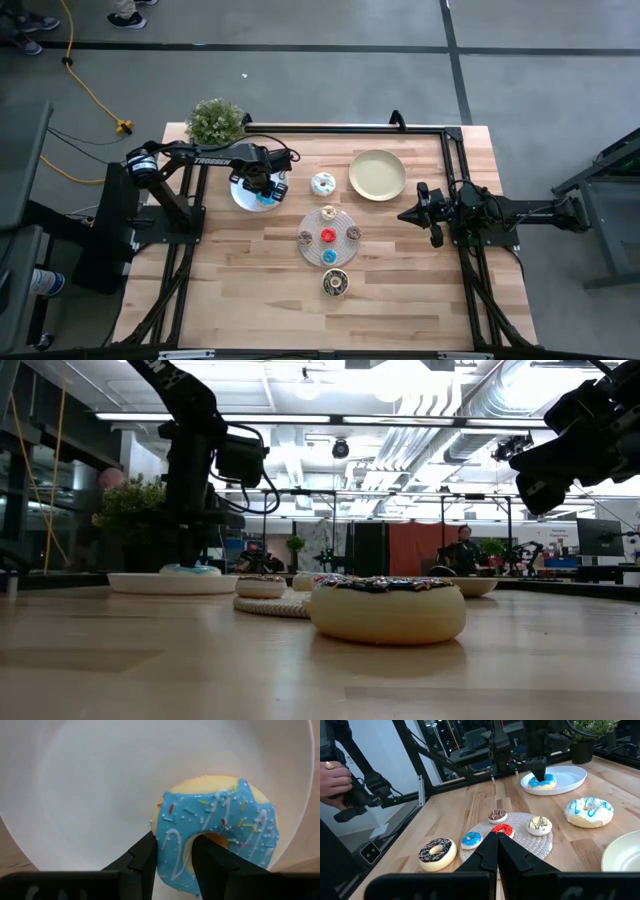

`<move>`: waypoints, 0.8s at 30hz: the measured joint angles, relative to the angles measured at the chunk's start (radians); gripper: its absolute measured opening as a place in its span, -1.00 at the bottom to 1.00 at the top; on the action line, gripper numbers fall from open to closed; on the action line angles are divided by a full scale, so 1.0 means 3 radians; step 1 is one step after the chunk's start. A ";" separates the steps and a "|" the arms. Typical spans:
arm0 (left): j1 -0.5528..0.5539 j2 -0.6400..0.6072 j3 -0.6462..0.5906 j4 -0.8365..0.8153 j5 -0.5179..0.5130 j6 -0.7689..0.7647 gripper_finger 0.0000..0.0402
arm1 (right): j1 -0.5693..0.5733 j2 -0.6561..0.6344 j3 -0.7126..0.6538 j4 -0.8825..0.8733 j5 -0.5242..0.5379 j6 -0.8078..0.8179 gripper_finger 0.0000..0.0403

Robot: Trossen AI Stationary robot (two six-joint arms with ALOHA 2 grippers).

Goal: Pick & Place donuts
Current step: Put the big light blue donut on the white plate

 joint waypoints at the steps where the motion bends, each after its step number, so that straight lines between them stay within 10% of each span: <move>1: 0.0000 0.0000 0.0000 0.0000 0.0000 0.0000 -0.46 | -0.0001 0.0000 0.0000 0.0001 0.0000 0.0001 -1.00; 24: -0.0001 -0.0004 0.0006 -0.0005 -0.0100 0.0088 0.14 | 0.0000 0.0000 0.0000 0.0001 0.0000 0.0000 -1.00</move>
